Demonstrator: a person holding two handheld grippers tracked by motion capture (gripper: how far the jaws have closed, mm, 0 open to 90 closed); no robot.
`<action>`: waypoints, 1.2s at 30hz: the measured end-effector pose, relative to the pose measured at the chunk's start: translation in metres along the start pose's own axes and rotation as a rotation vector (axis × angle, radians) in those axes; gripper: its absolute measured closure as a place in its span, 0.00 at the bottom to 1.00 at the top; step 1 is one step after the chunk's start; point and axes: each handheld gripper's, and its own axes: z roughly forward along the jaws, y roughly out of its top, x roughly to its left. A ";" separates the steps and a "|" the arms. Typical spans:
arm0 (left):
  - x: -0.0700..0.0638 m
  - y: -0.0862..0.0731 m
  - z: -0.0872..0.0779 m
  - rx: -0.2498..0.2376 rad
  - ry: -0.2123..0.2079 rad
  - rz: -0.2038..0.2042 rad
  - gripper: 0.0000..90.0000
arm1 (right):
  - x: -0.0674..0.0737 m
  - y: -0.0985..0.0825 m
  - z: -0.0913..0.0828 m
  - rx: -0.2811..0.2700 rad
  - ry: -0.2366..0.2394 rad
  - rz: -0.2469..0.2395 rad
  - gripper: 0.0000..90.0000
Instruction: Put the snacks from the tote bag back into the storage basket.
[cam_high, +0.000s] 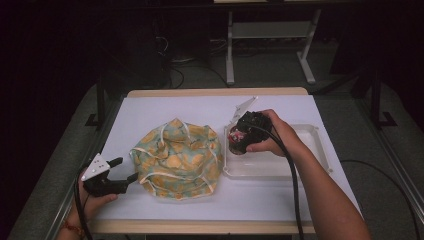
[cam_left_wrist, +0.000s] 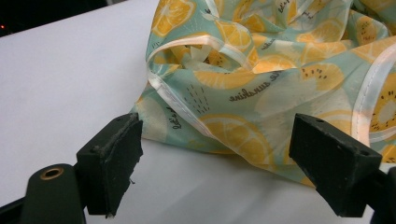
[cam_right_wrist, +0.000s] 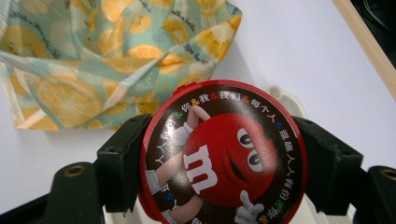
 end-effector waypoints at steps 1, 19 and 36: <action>0.000 0.000 0.000 0.000 0.000 0.001 0.19 | 0.001 0.001 0.000 -0.002 0.001 -0.002 0.28; 0.001 0.001 -0.002 -0.013 0.000 -0.005 0.19 | 0.010 0.028 0.006 -0.018 0.015 -0.035 0.28; 0.002 0.001 -0.002 -0.017 -0.005 -0.003 0.19 | 0.026 0.063 0.016 -0.039 0.035 -0.059 0.28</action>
